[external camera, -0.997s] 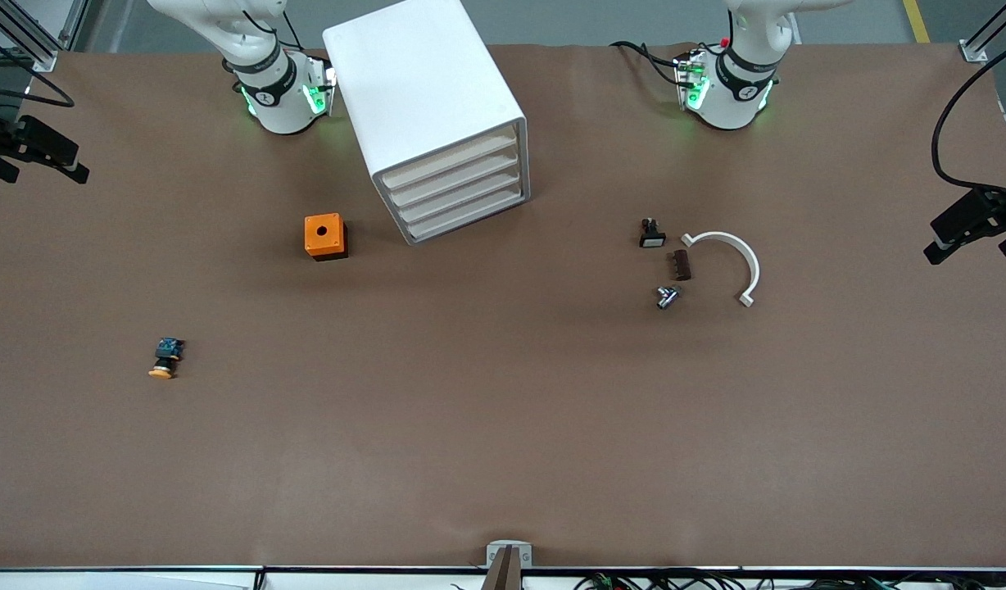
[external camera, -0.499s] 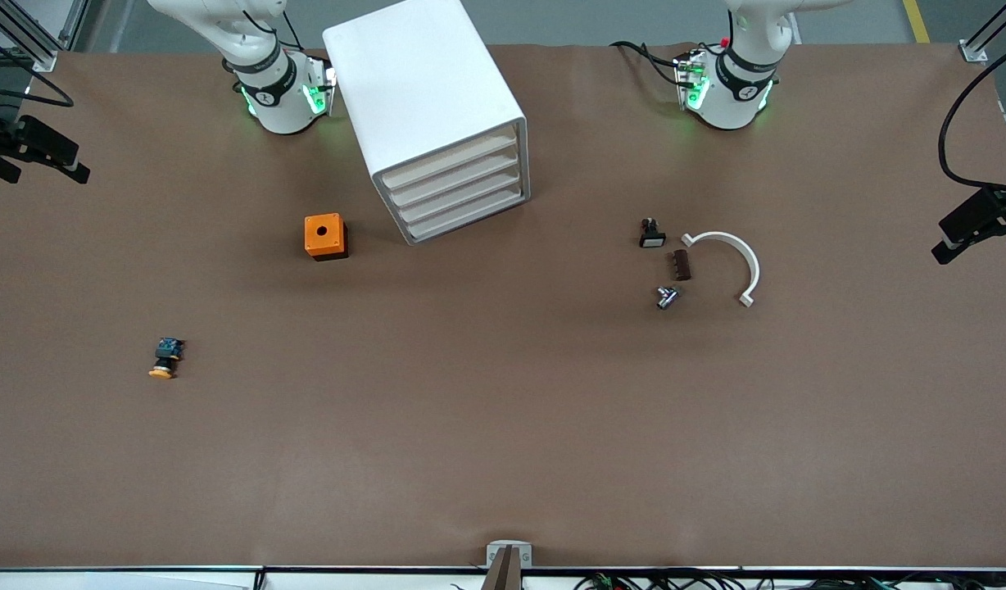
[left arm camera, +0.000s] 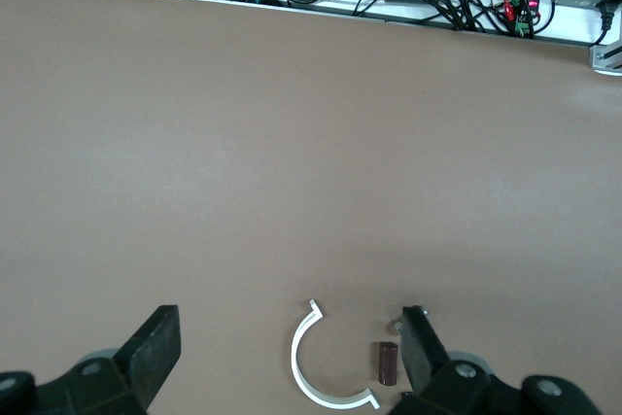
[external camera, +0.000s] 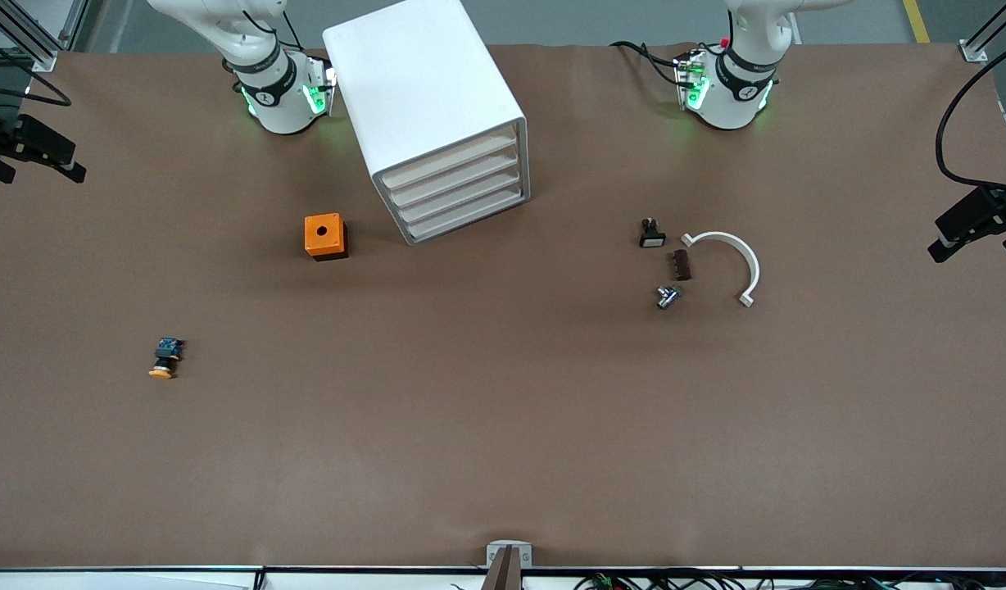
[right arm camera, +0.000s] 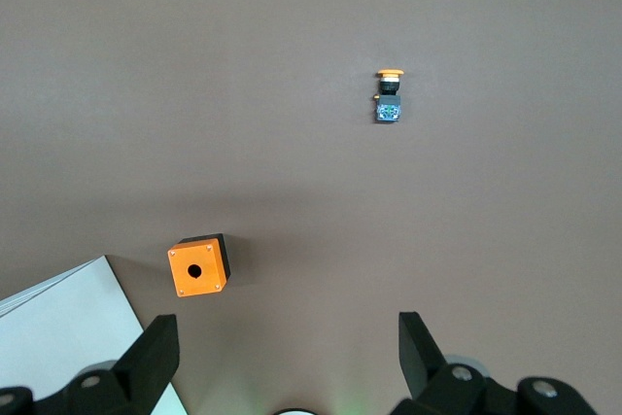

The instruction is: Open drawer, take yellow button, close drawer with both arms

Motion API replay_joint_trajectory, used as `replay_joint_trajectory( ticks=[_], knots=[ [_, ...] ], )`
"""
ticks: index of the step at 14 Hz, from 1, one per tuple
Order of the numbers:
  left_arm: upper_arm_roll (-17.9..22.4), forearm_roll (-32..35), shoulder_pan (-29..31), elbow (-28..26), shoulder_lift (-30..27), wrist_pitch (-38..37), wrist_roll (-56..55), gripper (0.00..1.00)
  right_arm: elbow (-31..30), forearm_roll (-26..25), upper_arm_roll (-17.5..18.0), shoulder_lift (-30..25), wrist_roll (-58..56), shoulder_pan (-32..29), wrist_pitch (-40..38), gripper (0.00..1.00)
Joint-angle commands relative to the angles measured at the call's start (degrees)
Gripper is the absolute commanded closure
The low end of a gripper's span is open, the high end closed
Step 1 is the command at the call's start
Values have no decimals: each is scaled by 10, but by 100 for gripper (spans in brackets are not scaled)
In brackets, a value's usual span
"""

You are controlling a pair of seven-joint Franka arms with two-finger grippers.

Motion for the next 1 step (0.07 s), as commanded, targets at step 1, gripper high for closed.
replay_joint_trajectory(
  ticks=[1],
  knots=[
    [-5, 4, 3, 12, 1, -13, 6, 0, -13, -5, 3, -15, -11, -5, 2, 0]
  ],
)
